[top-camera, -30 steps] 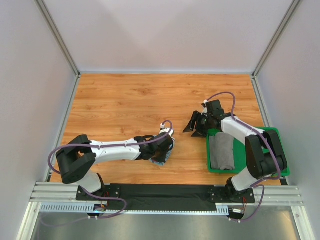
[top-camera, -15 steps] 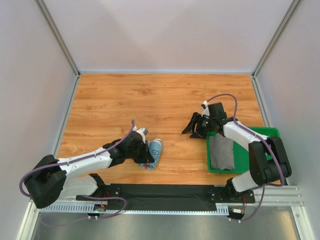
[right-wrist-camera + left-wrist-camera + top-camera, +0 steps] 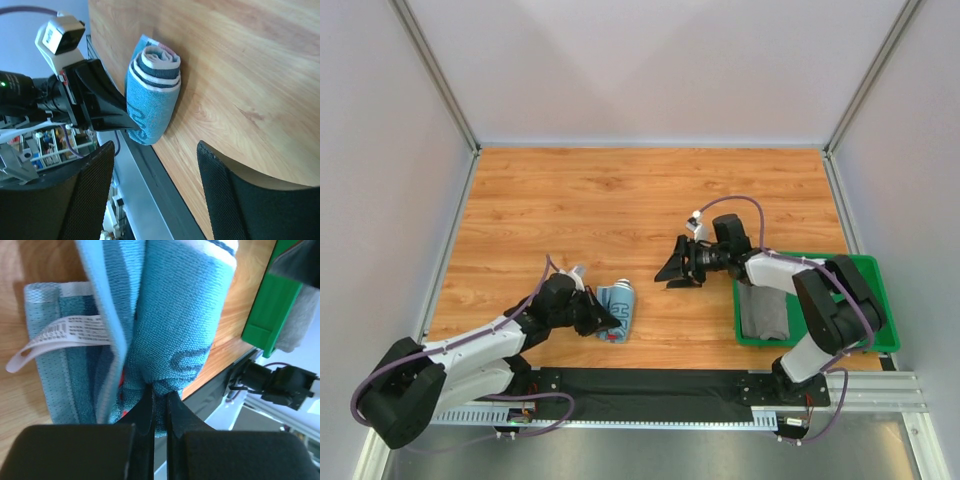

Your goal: Roll the towels

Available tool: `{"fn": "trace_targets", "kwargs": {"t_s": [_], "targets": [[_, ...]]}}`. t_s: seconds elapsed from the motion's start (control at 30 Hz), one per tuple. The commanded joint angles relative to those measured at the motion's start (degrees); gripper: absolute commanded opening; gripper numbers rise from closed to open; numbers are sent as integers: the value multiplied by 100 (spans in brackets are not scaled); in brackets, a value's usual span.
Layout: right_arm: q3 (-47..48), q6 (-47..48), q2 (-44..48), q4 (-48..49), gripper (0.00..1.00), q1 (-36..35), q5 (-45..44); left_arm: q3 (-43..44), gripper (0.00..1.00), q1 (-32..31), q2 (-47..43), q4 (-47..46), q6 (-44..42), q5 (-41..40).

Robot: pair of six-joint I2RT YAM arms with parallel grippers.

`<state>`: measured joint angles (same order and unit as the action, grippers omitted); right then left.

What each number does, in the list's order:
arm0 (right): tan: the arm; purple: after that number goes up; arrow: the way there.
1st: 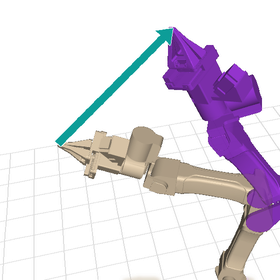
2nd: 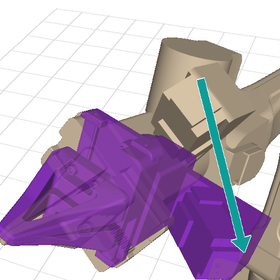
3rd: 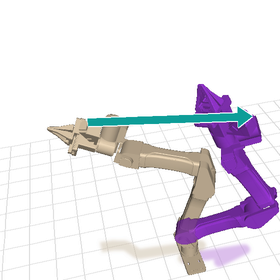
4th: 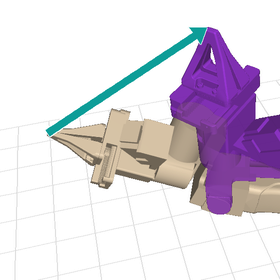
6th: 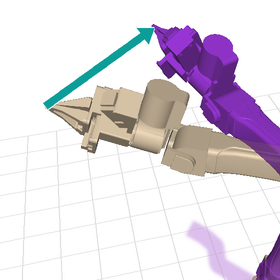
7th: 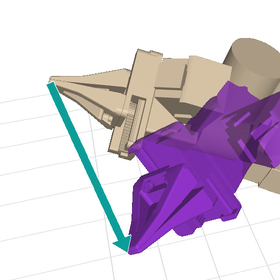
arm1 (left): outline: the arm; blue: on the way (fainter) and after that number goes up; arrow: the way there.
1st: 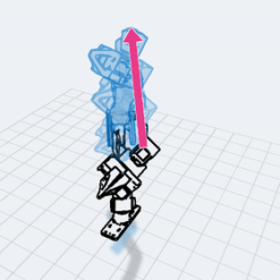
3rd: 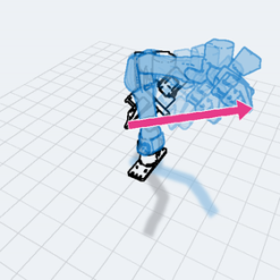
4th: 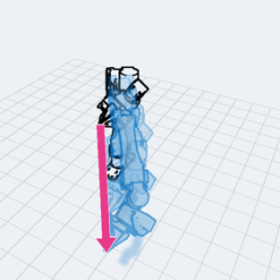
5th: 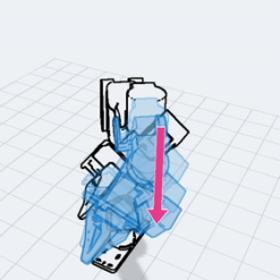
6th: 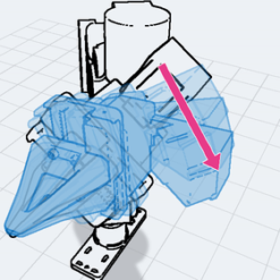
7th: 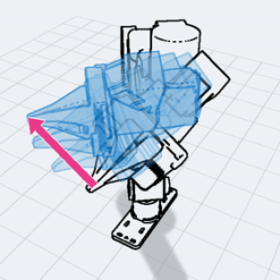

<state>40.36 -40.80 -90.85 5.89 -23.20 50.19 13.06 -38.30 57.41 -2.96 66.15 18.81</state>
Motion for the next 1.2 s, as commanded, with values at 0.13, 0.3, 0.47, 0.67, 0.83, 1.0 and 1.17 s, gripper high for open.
{"fn": "trace_targets", "kwargs": {"t_s": [0.13, 0.3, 0.47, 0.67, 0.83, 1.0, 1.17], "targets": [[278, 1, -767, 624, 68, -904, -264, -567, 0, 288, 34, 507, 618, 9], [613, 124, -1337, 615, 68, -1371, -466, -603, 0, 394, 7, 788, 575, -26], [850, 89, -1734, 773, 68, -1687, -537, -726, 0, 499, -72, 771, 557, 26], [1079, 46, -2094, 878, 61, -1977, -677, -779, 0, 561, -80, 727, 531, 123], [1071, -191, -2244, 1273, 53, -2144, -757, -770, 0, 587, -63, 762, 452, 149], [1018, -428, -2218, 1617, 13, -2189, -801, -718, 0, 605, -63, 788, 311, 193], [623, -535, -1595, 1128, 0, -1882, -1441, 178, 10, 596, 33, 2357, -1030, -420]]}}
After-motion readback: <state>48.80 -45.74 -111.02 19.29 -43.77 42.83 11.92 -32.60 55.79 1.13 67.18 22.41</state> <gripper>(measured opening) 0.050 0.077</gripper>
